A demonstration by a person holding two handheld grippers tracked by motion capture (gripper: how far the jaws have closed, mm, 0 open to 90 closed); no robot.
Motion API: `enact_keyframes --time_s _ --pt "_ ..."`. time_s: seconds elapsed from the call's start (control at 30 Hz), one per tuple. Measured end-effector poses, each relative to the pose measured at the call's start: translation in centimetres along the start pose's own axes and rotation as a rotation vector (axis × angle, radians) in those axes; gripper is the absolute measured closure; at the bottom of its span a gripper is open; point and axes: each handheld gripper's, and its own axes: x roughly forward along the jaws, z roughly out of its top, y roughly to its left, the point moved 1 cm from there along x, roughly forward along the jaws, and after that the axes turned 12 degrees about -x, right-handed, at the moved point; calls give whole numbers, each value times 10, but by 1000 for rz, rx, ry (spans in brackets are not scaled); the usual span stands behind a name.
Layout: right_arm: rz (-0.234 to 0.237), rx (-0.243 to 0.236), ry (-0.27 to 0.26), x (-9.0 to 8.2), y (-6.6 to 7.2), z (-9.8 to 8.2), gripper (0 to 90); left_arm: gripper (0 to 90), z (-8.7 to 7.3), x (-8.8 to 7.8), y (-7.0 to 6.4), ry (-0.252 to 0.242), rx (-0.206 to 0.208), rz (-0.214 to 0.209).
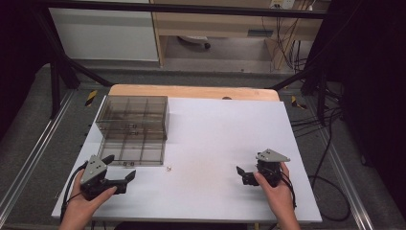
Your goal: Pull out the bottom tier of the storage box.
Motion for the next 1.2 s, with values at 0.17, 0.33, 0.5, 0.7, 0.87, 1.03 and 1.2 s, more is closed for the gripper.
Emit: enact_keyframes --time_s 0.17,0.33,0.5,0.7,0.87,1.03,1.2 --pt "-4 -7 17 1 1 -1 22 56 0 -1 11 -10 -13 70" --pt "6 -1 12 2 2 0 22 52 0 -1 19 -20 -32 104" --pt "16 -6 4 0 4 0 22 53 0 -1 23 -24 -47 131" --pt "16 -4 -17 -2 11 5 24 54 -1 1 23 -14 -37 141" --pt "14 -23 -6 0 22 14 34 54 -2 2 24 -10 -35 143" --pt "37 -13 -18 0 29 23 37 55 -2 2 24 -9 -30 150" --pt "48 -16 -16 8 28 45 42 54 -3 3 25 -5 -26 166"
